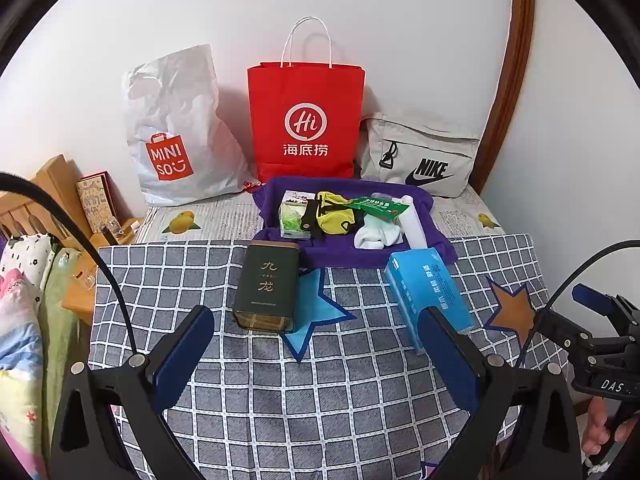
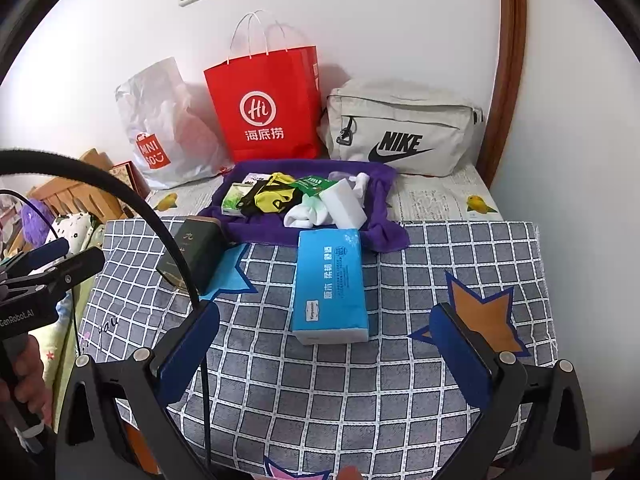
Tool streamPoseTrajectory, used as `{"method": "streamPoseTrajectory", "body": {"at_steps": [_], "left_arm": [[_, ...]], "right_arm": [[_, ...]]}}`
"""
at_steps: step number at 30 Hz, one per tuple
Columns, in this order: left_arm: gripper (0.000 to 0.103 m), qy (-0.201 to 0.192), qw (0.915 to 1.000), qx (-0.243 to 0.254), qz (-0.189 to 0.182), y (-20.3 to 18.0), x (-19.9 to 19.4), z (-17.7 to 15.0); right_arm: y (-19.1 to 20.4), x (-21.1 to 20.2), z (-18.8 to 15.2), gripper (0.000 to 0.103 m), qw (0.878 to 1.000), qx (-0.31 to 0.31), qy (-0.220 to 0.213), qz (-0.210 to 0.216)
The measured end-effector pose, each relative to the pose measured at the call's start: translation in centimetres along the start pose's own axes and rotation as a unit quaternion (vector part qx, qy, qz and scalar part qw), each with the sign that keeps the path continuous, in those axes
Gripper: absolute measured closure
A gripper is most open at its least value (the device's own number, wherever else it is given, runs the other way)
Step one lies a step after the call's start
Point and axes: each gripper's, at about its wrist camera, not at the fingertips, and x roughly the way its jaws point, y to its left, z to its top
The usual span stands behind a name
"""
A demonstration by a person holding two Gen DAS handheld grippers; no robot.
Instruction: Organize soft objects
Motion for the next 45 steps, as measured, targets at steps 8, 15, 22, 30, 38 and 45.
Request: {"method": "streamPoseTrajectory", "body": {"at_steps": [8,15,22,30,38,45], "left_arm": [[0.000,0.003,1.0000,0.001,0.002,0.15,-0.08,-0.23],[0.000,0.007,1.0000,-0.002,0.001,0.40,0.03,-0.25],[0.000,0.009,1.0000,0.001,-0.004,0.21,0.10,-0.32],[0.000,0.009,0.9999,0.004,-0.005,-0.06,0.00,-0.43],[0.000,0.011,0.9999,0.006,-0.004,-0.20,-0.13,-0.27],[0.000,0.012,0.9999,0.007,-0.005,-0.20,-0.03,-0.32]], "right_arm": [[-0.15,-0.04,-0.06,0.000,1.000,0.001,0.002,-0.006],[-0.18,-0.22,-0.06,0.000,1.000,0.001,0.001,-0.009],[-0.21,-0.34,-0.02,0.000,1.000,-0.002,0.000,-0.009],[-0.21,-0.39,0.03,0.000,1.000,-0.003,-0.001,-0.010],[-0.28,-0.51,0.02,0.000,1.000,0.001,-0.001,-0.010],[-0.31,-0.63,0.00,0.000,1.000,0.001,-0.002,-0.009]]}}
